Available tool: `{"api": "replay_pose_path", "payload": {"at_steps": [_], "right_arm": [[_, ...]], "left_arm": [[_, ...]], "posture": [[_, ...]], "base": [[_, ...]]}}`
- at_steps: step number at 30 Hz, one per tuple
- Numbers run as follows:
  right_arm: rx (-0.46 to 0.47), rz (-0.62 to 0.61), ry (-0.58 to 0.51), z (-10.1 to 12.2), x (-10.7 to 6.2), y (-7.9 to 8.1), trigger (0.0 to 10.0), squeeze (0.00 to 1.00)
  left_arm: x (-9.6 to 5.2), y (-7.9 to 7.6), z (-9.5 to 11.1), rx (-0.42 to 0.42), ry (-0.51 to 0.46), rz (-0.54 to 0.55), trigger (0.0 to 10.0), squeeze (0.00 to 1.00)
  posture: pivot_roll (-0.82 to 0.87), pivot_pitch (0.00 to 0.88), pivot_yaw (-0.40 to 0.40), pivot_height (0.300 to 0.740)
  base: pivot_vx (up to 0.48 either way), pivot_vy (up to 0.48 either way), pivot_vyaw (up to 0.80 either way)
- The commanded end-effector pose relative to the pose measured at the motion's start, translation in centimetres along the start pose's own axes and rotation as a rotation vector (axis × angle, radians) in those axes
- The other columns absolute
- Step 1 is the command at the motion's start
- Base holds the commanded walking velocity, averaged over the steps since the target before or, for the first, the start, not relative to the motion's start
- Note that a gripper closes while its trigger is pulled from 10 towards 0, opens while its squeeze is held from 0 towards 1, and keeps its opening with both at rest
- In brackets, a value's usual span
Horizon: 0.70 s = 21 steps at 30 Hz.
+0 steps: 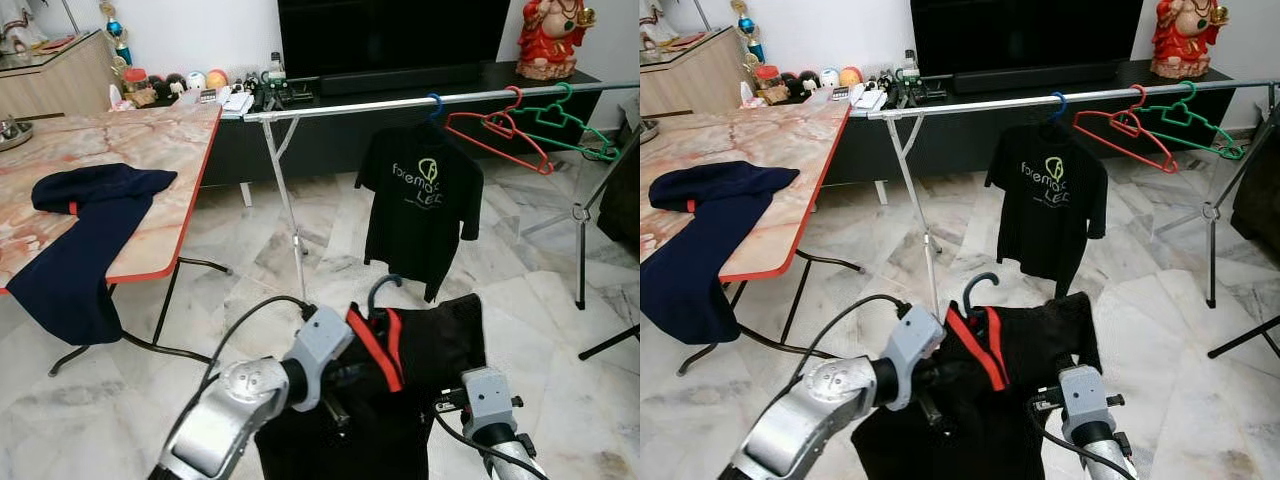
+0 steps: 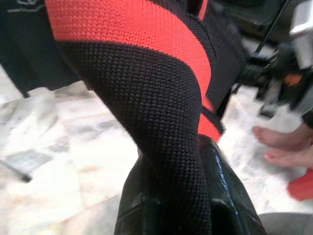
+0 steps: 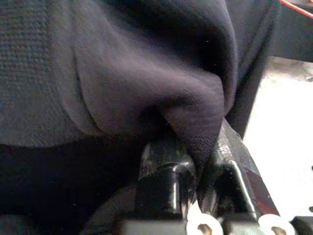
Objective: Hang hanger
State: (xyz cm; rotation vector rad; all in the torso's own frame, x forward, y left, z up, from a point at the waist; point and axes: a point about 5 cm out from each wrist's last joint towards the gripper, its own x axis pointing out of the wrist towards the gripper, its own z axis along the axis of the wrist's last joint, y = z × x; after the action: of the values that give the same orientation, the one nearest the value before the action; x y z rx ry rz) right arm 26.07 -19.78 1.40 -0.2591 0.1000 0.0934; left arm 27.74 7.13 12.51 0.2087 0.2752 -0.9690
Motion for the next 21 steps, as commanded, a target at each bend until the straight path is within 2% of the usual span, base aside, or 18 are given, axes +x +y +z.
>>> {"api": "replay_pose_path", "payload": {"at_steps": [1,2,4,5,6,7,8,10,13,18,21], "right_arm": [[0.005,-0.043,0.003,0.0,0.0,-0.9,0.0,0.00],[0.005,-0.043,0.003,0.0,0.0,-0.9,0.0,0.00],[0.003,-0.051,0.004,0.0,0.0,-1.2,0.0,0.00],[0.003,-0.051,0.004,0.0,0.0,-1.2,0.0,0.00],[0.001,-0.054,0.005,0.0,0.0,-1.3,0.0,0.00],[-0.004,-0.062,0.008,0.0,0.0,-1.7,0.0,0.00],[-0.005,-0.066,0.010,0.0,0.0,-1.8,0.0,0.00],[-0.006,-0.069,0.011,0.0,0.0,-1.9,0.0,0.00],[-0.010,-0.077,0.016,0.0,0.0,-2.3,0.0,0.00],[-0.013,-0.075,0.020,0.0,0.0,-2.4,0.0,0.00],[-0.014,-0.061,0.034,-0.2,0.1,-2.2,0.0,0.00]], "left_arm": [[-1.1,1.8,-0.8,0.029,0.038,0.062,10.0,0.00],[-1.1,1.8,-0.8,0.029,0.038,0.062,10.0,0.00],[-2.2,3.7,-1.9,0.035,0.087,0.128,10.0,0.00],[-2.2,3.7,-1.9,0.035,0.087,0.128,10.0,0.00],[-2.9,4.7,-2.5,0.038,0.115,0.167,10.0,0.00],[-4.4,6.1,-3.4,0.060,0.172,0.194,10.0,0.00],[-4.9,6.4,-3.6,0.069,0.190,0.193,10.0,0.00],[-5.2,6.5,-3.8,0.075,0.201,0.187,10.0,0.00],[-7.0,6.2,-4.3,0.104,0.227,0.065,10.0,0.00],[-7.6,6.1,-4.5,0.133,0.245,0.021,10.0,0.00],[-7.3,6.0,-4.0,0.158,0.228,0.016,10.0,0.00]], "posture": [[-0.02,0.056,0.050,0.740],[-0.02,0.056,0.050,0.740],[-0.02,0.058,0.049,0.740],[-0.02,0.058,0.049,0.740],[-0.02,0.058,0.049,0.740],[-0.01,0.058,0.048,0.740],[-0.01,0.058,0.048,0.740],[-0.01,0.058,0.048,0.740],[-0.01,0.057,0.042,0.740],[-0.02,0.056,0.039,0.740],[-0.01,0.054,0.038,0.740]], "base": [[0.000,0.000,0.00],[0.000,0.000,0.00],[0.000,0.000,0.00],[0.000,0.000,0.00],[0.000,0.000,0.00],[0.000,0.000,0.00],[0.000,0.000,0.00],[0.000,0.000,0.00],[0.000,0.000,0.00],[0.000,0.000,0.00],[0.000,0.000,0.00]]}}
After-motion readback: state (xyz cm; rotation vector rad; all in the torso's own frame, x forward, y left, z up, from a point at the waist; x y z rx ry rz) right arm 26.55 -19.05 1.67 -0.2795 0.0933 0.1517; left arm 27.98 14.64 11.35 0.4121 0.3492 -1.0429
